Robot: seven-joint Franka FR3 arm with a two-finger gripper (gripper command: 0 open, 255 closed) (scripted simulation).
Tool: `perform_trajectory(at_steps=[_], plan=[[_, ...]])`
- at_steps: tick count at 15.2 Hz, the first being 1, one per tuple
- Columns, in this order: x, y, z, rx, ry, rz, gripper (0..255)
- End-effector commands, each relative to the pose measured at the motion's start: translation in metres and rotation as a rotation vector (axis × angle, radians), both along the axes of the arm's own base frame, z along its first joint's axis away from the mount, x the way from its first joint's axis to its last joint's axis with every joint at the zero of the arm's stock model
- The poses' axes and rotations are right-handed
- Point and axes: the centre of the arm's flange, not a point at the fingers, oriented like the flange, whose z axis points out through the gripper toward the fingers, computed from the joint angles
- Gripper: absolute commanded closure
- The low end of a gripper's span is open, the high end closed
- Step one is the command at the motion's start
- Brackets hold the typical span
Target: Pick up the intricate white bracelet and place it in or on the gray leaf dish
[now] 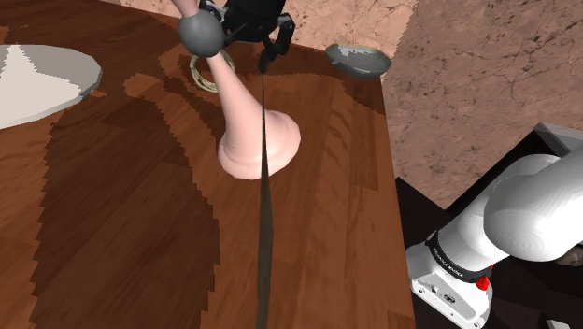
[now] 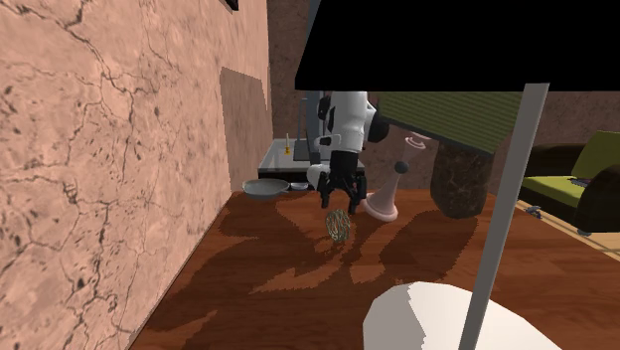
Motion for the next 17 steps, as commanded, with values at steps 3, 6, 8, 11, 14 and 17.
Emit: perform_trajectory(at_steps=[3,6,8,11,14,17], plan=[[0.008,0.002,-0.019,0.001,-0.001,0.0,0],[0.009,0.002,-0.022,0.001,-0.001,0.0,0],[0.009,0.002,-0.022,0.001,-0.001,0.0,0],[0.009,0.002,-0.022,0.001,-0.001,0.0,0],[0.009,0.002,-0.022,0.001,-0.001,0.0,255],[0.009,0.002,-0.022,0.001,-0.001,0.0,255]])
